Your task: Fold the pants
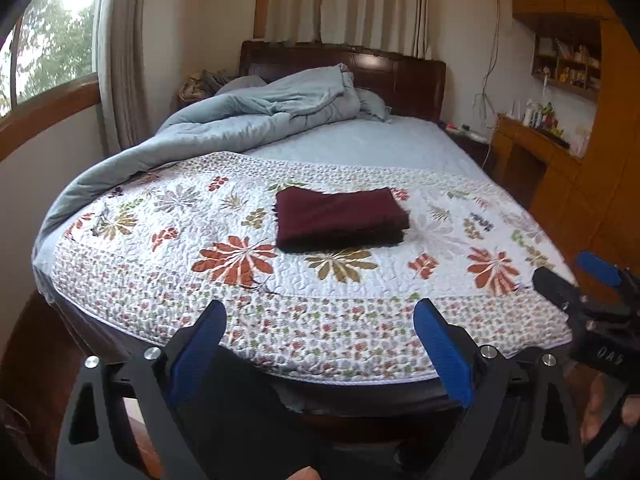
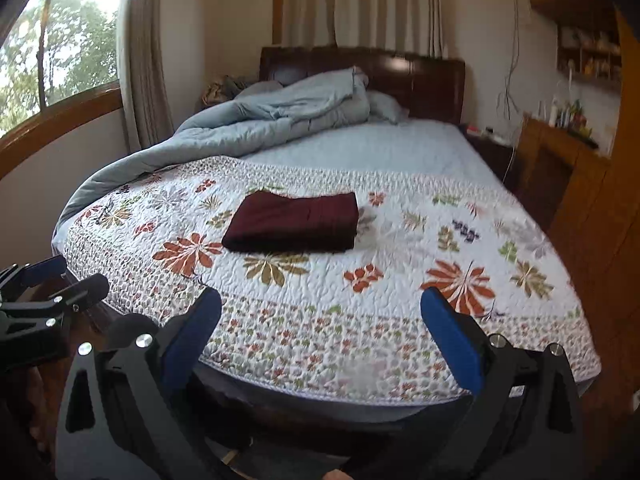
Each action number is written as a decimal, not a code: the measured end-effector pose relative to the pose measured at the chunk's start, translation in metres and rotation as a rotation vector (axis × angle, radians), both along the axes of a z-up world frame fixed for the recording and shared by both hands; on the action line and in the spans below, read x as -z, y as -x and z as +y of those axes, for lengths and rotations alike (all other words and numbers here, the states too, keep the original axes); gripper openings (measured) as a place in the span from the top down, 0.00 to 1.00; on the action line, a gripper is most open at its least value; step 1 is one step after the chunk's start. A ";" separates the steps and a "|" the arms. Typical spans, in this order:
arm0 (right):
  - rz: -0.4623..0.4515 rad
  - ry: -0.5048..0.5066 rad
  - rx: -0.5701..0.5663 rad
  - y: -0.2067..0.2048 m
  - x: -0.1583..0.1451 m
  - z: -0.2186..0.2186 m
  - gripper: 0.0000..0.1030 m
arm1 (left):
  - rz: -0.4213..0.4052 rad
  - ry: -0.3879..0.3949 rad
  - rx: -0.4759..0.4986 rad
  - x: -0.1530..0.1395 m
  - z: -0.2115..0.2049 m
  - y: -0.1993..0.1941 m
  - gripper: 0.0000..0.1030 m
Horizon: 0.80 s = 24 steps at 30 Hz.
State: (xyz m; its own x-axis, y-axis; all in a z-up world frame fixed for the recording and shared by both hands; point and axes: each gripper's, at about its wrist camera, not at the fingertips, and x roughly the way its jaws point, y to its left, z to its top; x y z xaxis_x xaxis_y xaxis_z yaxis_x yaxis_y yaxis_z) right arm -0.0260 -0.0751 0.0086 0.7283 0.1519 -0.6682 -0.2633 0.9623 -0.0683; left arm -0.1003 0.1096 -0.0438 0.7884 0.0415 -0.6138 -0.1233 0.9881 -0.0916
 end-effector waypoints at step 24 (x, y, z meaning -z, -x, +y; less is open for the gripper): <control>0.101 0.028 0.015 -0.025 0.042 0.000 0.04 | 0.116 0.076 -0.003 0.047 0.005 -0.038 0.05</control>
State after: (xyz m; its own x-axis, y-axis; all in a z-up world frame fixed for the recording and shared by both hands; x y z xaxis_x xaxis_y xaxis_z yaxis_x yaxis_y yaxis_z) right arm -0.0008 -0.0747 -0.0335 0.6591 0.1215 -0.7422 -0.2561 0.9642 -0.0695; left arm -0.0625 0.1148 -0.0906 0.7122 -0.0064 -0.7020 -0.1398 0.9786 -0.1508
